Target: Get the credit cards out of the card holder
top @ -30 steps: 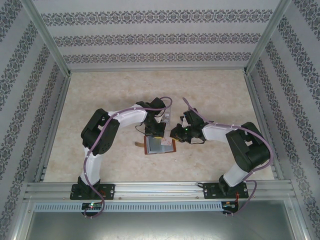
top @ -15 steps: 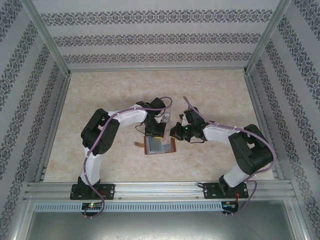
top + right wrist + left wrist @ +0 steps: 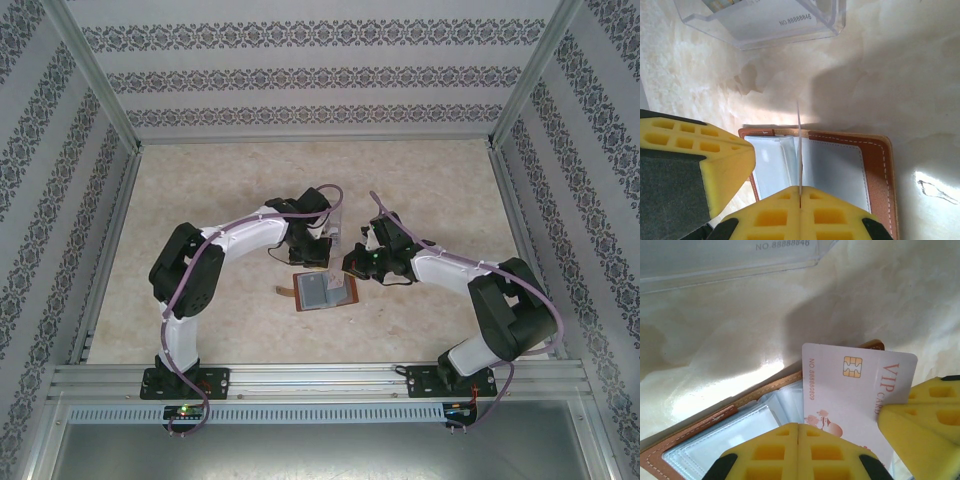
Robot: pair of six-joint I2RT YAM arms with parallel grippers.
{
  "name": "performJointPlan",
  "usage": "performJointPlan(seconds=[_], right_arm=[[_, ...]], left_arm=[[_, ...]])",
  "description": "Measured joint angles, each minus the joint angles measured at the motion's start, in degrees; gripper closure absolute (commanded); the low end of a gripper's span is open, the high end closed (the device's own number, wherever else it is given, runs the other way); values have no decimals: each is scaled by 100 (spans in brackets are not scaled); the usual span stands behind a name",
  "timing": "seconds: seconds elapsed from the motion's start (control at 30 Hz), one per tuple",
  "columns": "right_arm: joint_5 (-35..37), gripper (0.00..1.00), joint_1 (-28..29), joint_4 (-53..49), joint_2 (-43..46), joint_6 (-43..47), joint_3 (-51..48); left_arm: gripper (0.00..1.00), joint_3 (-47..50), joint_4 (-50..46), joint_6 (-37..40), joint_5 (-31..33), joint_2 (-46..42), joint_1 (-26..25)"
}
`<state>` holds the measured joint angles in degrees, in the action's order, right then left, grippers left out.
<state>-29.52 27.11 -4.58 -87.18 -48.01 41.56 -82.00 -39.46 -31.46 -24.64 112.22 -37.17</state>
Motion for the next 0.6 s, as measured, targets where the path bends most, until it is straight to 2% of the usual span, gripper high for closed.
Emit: performJointPlan(seconds=[0.17, 0.33, 0.6], right_arm=[[9, 95, 0, -52, 20, 39, 4], [-66, 91, 0, -70, 20, 153, 22], [-63, 85, 168, -863, -164, 767, 616]], left_arm=[[96, 4, -2, 0, 33, 0, 0], [96, 120, 2, 0, 33, 2, 0], [95, 175, 2, 0, -20, 52, 2]])
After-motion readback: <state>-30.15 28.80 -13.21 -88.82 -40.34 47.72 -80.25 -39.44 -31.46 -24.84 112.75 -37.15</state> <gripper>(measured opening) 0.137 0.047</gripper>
